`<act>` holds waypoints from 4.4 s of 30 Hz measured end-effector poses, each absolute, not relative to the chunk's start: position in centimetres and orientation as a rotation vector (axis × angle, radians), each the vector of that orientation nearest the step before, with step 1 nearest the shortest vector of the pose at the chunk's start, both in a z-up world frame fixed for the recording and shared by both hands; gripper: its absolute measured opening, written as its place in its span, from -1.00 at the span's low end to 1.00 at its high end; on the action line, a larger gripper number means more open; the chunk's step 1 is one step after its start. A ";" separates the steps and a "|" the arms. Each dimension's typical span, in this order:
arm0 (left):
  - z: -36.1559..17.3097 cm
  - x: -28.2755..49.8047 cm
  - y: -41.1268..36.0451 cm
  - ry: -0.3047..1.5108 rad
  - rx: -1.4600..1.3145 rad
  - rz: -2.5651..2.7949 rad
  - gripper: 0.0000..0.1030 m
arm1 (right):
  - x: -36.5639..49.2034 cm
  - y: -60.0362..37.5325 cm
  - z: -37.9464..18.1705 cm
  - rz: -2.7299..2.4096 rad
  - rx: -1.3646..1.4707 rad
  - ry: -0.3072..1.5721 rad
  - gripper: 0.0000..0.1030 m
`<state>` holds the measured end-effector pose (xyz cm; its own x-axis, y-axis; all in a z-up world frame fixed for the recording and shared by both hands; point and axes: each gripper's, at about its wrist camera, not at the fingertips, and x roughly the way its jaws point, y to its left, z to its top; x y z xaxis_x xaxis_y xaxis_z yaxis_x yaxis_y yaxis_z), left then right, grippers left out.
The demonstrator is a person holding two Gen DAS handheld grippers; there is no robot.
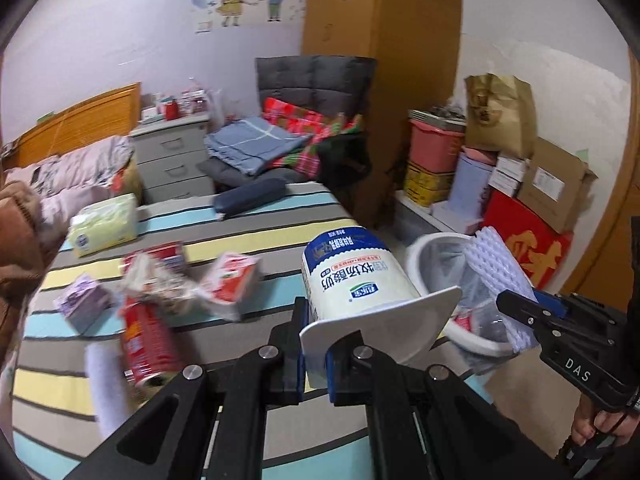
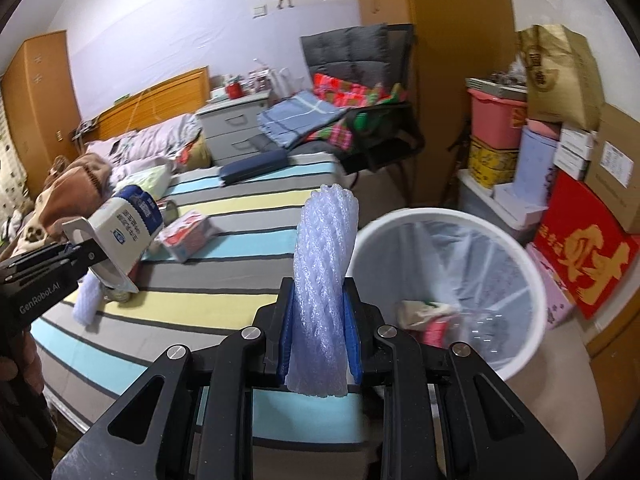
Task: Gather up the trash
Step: 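Carry foam sleeve and yogurt cup to the wastebasket and release both, then move both open tools back over the table, then approach the red can with the right tool while the left tool approaches the white foam sleeve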
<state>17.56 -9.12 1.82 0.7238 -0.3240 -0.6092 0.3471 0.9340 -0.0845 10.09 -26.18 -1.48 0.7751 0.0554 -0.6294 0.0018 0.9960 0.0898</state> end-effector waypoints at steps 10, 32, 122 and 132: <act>0.6 19.0 -17.7 0.694 0.074 -0.495 -0.86 | 10.4 -31.7 -2.1 -0.065 0.118 0.702 -0.56; -3.7 22.8 -28.4 0.775 0.149 -0.608 -0.77 | 13.1 -38.1 -5.9 -0.184 0.120 0.842 -0.49; -6.7 18.2 11.4 0.824 -0.155 -0.027 0.10 | 17.4 -9.0 -4.2 0.366 -0.004 0.744 0.19; -8.5 20.2 12.2 0.871 -0.165 -0.076 0.12 | 18.5 -6.6 -4.6 0.403 -0.009 0.769 0.19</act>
<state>20.23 12.24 -8.52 0.6427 -0.1333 -0.7544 -0.0009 0.9846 -0.1747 18.49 -6.59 -4.63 0.6463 0.3513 -0.6774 -0.3575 0.9237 0.1379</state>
